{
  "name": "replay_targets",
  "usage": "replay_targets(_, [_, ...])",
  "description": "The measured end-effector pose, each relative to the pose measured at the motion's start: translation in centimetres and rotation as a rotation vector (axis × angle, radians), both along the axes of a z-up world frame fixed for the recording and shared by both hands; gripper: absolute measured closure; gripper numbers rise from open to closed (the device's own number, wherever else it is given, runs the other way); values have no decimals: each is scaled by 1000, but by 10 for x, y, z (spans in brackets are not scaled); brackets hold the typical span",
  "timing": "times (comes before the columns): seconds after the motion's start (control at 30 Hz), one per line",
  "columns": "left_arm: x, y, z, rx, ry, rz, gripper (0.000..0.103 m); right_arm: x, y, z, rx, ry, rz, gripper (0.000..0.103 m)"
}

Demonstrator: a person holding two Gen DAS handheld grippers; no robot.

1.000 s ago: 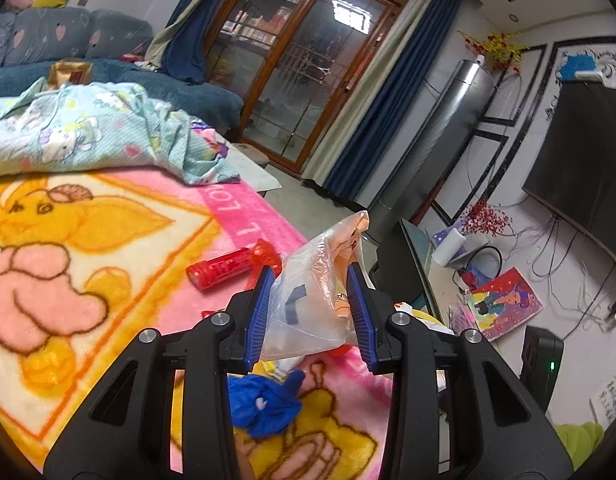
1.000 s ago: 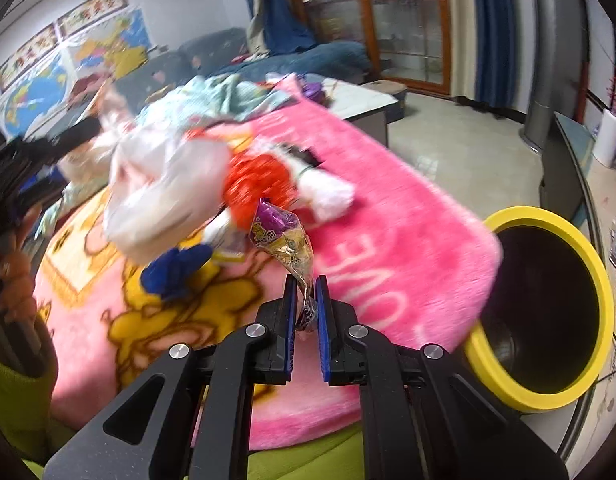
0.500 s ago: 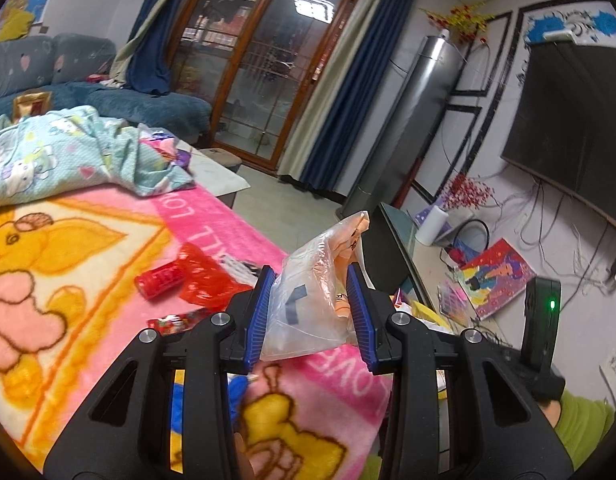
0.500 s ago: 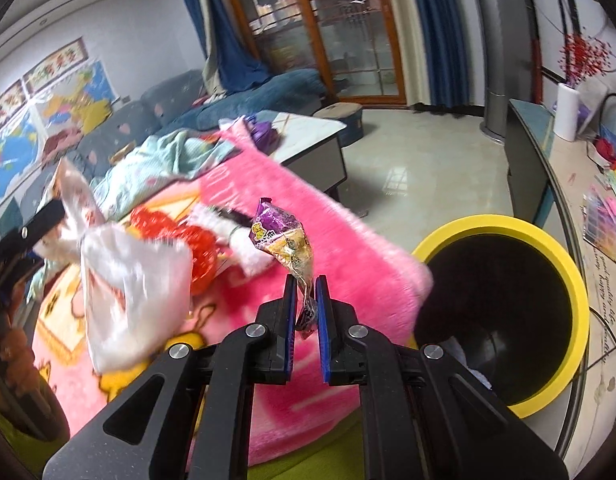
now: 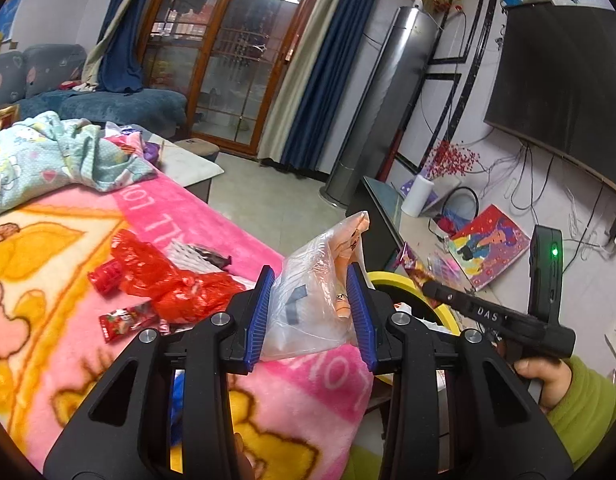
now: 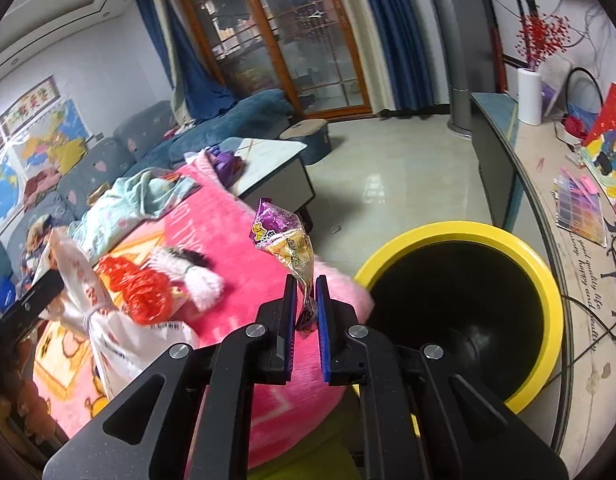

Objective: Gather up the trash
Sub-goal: 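Carry both items over the yellow bin and open both tools to drop them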

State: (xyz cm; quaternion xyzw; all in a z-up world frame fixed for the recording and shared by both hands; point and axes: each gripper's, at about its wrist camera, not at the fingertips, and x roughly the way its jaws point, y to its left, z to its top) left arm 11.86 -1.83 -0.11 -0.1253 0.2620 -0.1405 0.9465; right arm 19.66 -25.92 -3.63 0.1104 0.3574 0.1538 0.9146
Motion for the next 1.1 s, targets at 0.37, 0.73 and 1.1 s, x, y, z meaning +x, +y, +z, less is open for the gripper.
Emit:
replay_targets(0.37, [14, -38, -12, 48, 9, -54, 73, 6, -38, -7, 34, 13, -102, 93])
replay_targets(0.73, [32, -78, -22, 107, 8, -116, 73, 13, -68, -16, 57, 32, -172, 93])
replay_targets(1.1, [55, -130, -44, 195, 37, -185, 73, 18, -103, -25, 54, 44, -234, 93])
